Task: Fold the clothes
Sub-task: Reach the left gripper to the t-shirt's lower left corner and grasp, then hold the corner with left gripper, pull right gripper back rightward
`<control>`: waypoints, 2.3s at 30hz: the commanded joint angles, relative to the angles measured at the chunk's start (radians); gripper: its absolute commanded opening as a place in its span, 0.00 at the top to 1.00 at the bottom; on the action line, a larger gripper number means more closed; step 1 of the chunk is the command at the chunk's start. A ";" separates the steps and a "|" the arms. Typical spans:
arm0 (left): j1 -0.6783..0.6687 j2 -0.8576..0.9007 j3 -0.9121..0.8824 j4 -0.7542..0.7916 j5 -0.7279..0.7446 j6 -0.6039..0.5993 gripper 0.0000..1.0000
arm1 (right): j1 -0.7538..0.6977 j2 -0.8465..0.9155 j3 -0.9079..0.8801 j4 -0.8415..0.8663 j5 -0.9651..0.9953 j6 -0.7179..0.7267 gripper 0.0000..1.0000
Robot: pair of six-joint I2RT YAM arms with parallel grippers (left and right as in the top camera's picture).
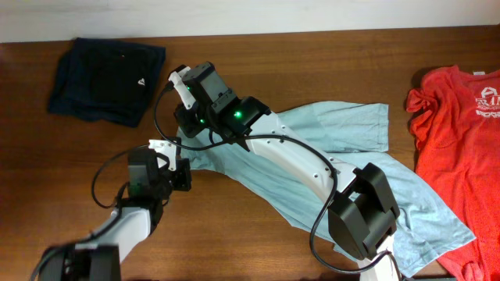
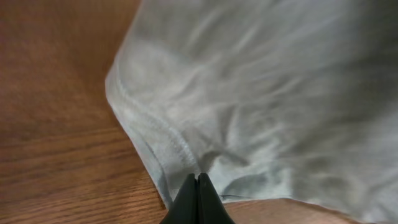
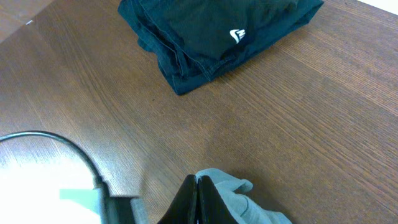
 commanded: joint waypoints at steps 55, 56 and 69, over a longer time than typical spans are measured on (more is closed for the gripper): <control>0.002 0.183 0.016 0.075 -0.042 -0.105 1.00 | -0.002 -0.031 0.017 0.003 -0.008 0.006 0.96; 0.002 0.183 0.016 0.044 -0.091 -0.140 1.00 | -0.002 -0.031 0.017 0.002 -0.008 0.006 0.96; 0.002 0.126 0.021 -0.224 -0.077 -0.273 1.00 | -0.030 -0.032 0.017 0.006 -0.008 0.006 0.75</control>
